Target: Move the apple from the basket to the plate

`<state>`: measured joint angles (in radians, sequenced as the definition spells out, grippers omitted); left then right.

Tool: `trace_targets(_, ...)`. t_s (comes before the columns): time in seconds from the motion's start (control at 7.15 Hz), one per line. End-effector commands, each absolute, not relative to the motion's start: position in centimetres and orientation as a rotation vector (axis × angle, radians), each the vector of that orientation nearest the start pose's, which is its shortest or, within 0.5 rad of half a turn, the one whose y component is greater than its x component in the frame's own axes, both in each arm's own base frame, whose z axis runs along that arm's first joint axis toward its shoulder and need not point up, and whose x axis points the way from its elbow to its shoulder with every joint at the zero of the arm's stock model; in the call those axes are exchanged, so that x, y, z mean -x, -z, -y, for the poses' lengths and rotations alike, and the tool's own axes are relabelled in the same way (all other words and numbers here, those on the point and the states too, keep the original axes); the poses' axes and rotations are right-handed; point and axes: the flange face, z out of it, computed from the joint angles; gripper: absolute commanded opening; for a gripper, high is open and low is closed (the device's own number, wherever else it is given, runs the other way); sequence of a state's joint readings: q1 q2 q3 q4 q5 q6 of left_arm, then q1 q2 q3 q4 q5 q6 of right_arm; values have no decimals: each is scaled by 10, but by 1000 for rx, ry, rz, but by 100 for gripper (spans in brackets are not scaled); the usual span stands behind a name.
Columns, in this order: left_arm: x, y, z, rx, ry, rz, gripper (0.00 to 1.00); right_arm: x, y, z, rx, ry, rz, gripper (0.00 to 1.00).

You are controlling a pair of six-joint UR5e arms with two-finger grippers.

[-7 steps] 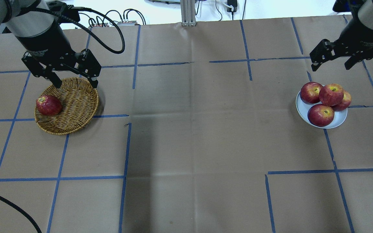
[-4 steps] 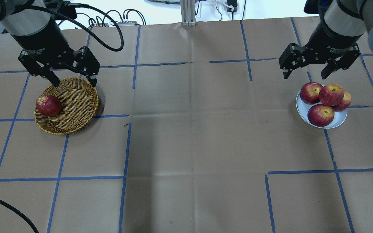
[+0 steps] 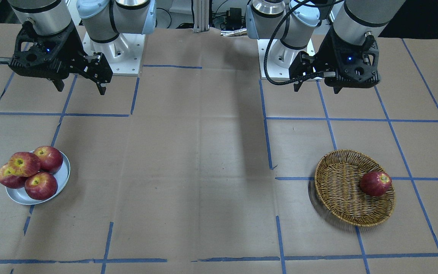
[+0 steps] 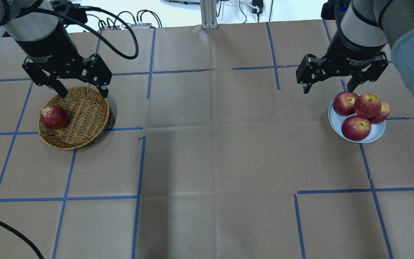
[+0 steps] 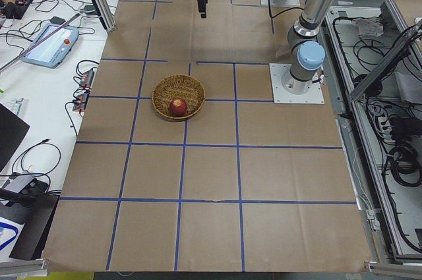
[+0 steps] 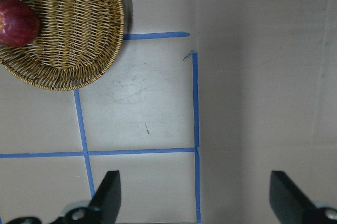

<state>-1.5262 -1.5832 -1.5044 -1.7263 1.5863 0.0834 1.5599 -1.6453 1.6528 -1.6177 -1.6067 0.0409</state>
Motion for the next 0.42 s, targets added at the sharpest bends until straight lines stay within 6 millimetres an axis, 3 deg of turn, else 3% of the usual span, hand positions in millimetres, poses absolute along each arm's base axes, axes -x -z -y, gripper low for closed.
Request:
trace_targets(0.0,110,-497,493,-56,-164,-3128,99,-125,-489,465,-81,66,-3170,100)
trace_targets(0.28,110,-496,493,-56,-169,-3128,99,-125,-488,464,-79,66,-3173,100)
